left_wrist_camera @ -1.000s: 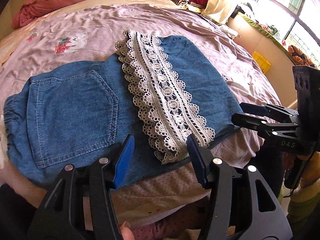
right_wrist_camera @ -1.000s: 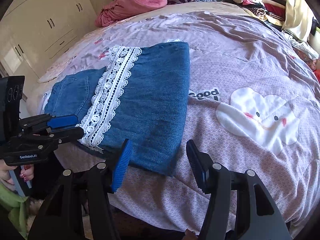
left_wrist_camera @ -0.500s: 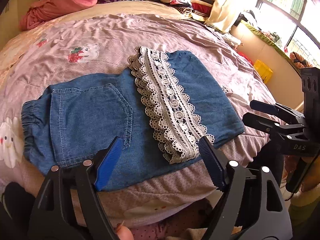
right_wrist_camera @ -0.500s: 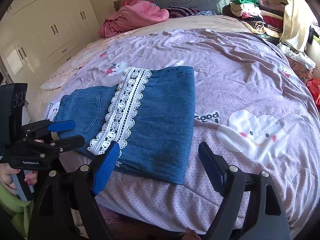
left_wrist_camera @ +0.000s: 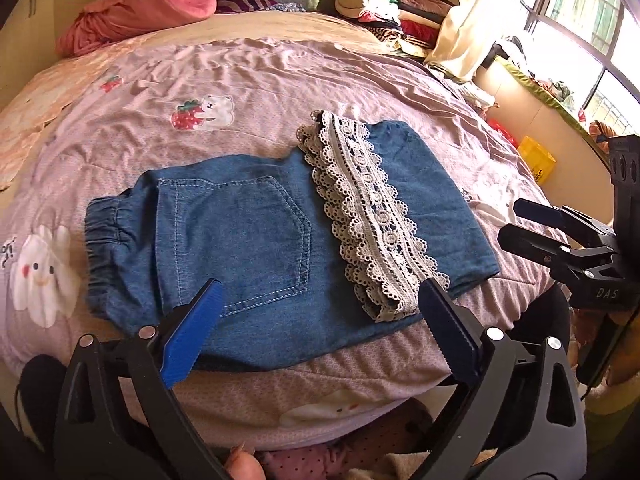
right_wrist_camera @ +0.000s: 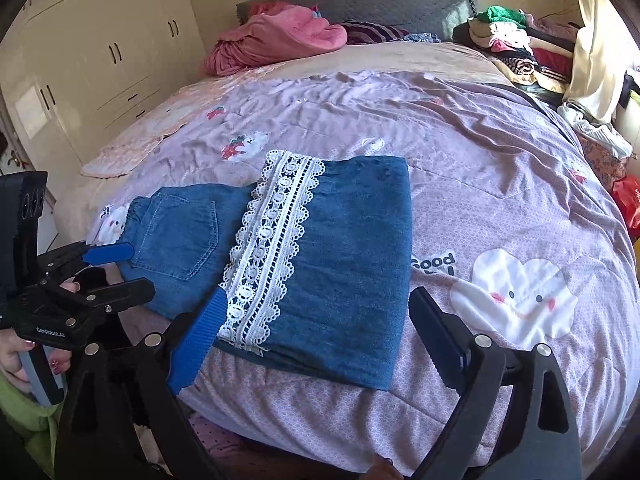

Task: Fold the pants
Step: 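Open both tools and move them to the elastic waistband end of the pants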

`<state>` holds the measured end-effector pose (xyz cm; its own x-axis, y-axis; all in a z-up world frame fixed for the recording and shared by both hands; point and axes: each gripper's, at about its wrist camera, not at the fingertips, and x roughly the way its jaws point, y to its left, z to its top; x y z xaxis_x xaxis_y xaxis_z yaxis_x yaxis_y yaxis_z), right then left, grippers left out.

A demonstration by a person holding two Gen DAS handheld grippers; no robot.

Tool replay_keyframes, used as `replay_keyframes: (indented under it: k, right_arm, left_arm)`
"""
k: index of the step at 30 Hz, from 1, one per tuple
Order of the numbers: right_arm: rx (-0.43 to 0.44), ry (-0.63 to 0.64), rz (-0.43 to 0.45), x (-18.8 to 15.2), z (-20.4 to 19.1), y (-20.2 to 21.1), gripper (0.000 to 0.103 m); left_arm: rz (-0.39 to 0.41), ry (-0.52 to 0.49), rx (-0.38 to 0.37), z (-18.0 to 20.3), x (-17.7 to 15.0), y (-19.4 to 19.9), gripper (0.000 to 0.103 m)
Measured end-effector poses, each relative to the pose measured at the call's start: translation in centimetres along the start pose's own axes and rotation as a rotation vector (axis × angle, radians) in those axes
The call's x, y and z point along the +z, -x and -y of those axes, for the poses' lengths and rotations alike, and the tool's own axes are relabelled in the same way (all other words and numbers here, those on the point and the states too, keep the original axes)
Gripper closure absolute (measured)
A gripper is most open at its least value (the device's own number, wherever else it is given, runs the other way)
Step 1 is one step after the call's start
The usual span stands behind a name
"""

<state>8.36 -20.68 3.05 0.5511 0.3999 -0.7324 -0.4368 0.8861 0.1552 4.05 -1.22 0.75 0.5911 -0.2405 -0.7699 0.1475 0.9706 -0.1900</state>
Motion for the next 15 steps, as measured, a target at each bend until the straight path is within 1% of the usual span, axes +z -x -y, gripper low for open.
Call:
replay_keyframes:
  k: [6,15]
  right_arm:
    - [0.02,0.058,0.001,1.8,-2.2,-0.7,0.009]
    - [0.061,0.165,-0.015,4.7,-6.7,-2.8,0.009]
  left_arm:
    - [0.027,0.049,0.027,-2.6,-0.2,1.2,0.01]
    - [0.058,0.186,0.083,-9.2,-0.8,3.1,0.01]
